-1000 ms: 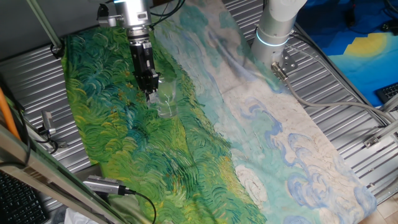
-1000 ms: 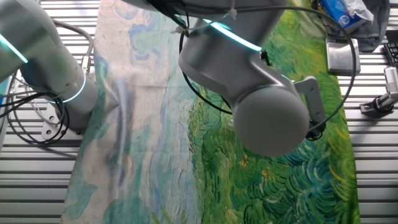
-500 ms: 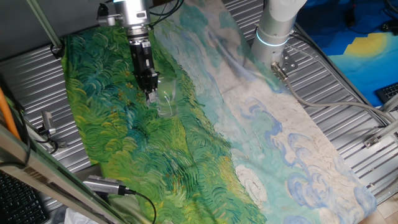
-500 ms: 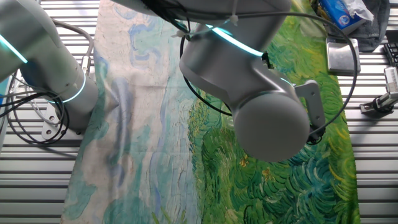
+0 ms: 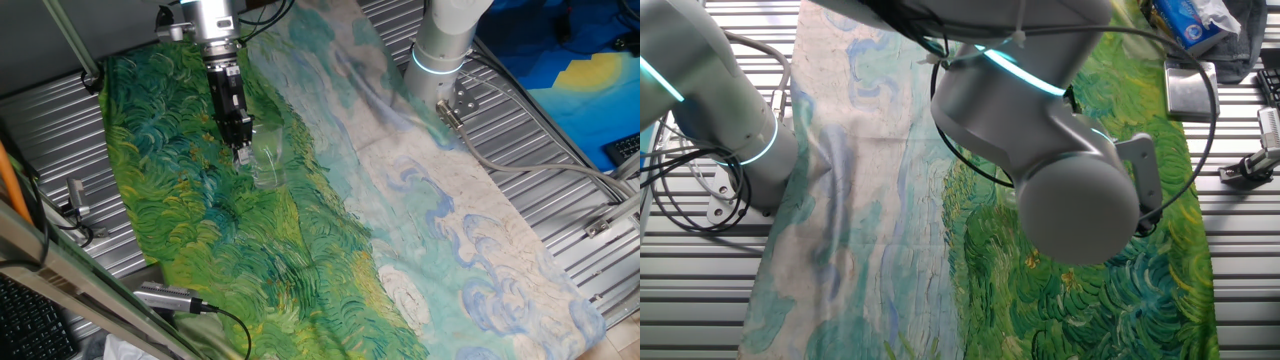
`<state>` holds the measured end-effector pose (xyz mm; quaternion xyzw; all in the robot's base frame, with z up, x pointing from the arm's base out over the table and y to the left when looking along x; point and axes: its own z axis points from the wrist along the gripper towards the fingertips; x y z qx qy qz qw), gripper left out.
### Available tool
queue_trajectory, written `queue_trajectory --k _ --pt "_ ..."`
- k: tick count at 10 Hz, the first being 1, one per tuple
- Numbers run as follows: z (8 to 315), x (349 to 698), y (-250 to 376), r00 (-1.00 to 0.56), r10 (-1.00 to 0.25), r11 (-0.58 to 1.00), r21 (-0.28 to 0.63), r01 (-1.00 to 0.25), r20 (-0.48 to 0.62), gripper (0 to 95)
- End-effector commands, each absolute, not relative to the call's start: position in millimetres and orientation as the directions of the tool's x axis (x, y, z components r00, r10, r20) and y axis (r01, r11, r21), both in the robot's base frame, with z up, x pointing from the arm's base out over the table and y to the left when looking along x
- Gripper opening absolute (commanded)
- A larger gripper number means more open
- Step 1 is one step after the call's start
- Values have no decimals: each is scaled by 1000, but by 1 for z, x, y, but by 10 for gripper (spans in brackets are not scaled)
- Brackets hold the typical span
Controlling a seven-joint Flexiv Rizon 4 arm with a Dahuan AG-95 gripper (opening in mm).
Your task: Pour the water from one cup into another empty cup
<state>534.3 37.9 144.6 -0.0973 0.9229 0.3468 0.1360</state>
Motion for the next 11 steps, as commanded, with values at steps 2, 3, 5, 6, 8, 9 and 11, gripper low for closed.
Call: queue_trajectory --k 2,3,5,6,8,9,11 --pt "146 535 38 -945 -78 735 622 -269 -317 0" --pt "146 535 37 -946 -76 735 624 -267 -315 0" --pt "147 534 36 -948 -67 729 633 -259 -310 0" --pt "147 534 36 -950 -61 726 640 -253 -306 0" --pt "147 534 36 -952 -52 720 649 -244 -301 0" --pt "147 534 36 -953 -50 719 652 -242 -300 0" --pt "148 534 35 -954 -45 714 658 -238 -296 0"
